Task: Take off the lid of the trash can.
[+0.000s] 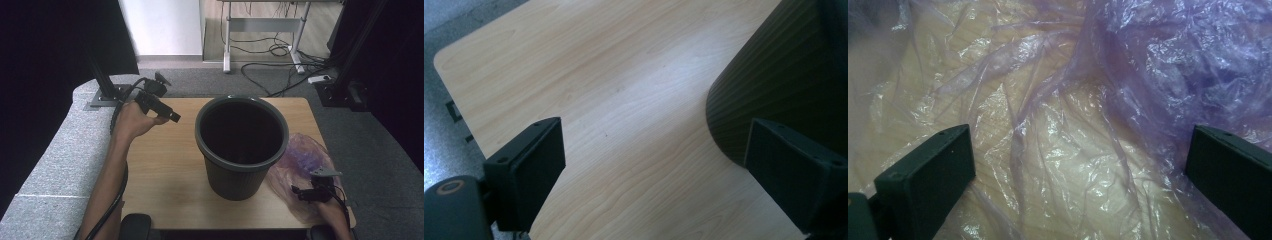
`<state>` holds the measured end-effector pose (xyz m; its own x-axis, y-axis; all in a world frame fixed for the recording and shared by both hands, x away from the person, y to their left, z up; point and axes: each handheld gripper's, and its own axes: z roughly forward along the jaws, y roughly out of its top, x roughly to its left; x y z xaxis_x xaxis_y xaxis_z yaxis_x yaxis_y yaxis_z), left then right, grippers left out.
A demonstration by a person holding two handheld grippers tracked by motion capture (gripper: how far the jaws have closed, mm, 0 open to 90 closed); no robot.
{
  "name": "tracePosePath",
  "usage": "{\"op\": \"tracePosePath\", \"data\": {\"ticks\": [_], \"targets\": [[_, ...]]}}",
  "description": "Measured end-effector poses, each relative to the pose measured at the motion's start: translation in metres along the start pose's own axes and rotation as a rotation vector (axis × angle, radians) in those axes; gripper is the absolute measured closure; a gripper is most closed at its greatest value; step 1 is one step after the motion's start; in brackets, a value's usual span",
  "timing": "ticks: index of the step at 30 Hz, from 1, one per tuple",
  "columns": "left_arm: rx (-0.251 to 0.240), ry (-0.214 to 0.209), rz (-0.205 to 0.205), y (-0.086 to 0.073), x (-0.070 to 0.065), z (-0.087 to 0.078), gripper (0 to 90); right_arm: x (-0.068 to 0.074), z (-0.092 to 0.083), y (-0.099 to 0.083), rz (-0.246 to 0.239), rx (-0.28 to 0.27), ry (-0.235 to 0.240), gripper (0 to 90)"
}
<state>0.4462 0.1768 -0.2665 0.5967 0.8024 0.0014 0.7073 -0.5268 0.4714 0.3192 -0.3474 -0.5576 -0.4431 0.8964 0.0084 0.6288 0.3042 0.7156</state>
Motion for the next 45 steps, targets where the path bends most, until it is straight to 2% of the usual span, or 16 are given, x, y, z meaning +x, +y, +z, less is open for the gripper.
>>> {"op": "tracePosePath", "data": {"ticks": [2,9,12,16,20,27,30,32,38,44,45], "targets": [[-0.001,-0.007,0.009,0.007,-0.006,-0.005,13.6,0.000,0.000,0.000,0.000,0.000,0.001,0.0],[-0.019,-0.034,0.054,0.034,-0.029,-0.019,16.1,0.000,0.000,0.000,-0.001,0.000,0.002,0.0],[-0.015,-0.048,0.072,0.042,-0.037,-0.021,18.9,0.000,0.000,0.000,-0.002,0.000,0.004,0.0],[0.005,-0.073,0.095,0.052,-0.050,-0.014,23.6,0.000,0.000,0.000,-0.003,0.000,0.004,0.0],[0.041,-0.096,0.116,0.061,-0.062,-0.001,29.4,0.000,0.000,0.000,-0.005,0.001,0.006,0.0],[0.111,-0.100,0.151,0.068,-0.075,0.019,48.6,0.000,0.000,0.000,-0.006,0.001,0.007,0.0],[0.140,-0.096,0.152,0.068,-0.075,0.022,59.9,0.000,0.000,0.000,-0.006,0.000,0.008,0.0],[0.146,-0.132,0.135,0.067,-0.073,0.022,65.0,0.000,0.000,0.000,-0.007,0.001,0.008,0.0],[0.181,-0.119,0.100,0.063,-0.069,0.019,66.7,0.000,0.000,0.000,-0.006,0.001,0.008,0.0],[0.194,-0.107,0.069,0.058,-0.060,0.015,68.5,0.000,0.000,0.000,-0.007,0.001,0.008,0.0],[0.197,-0.103,0.051,0.056,-0.056,0.013,69.1,0.000,0.000,0.000,-0.007,0.001,0.008,0.0]]}}
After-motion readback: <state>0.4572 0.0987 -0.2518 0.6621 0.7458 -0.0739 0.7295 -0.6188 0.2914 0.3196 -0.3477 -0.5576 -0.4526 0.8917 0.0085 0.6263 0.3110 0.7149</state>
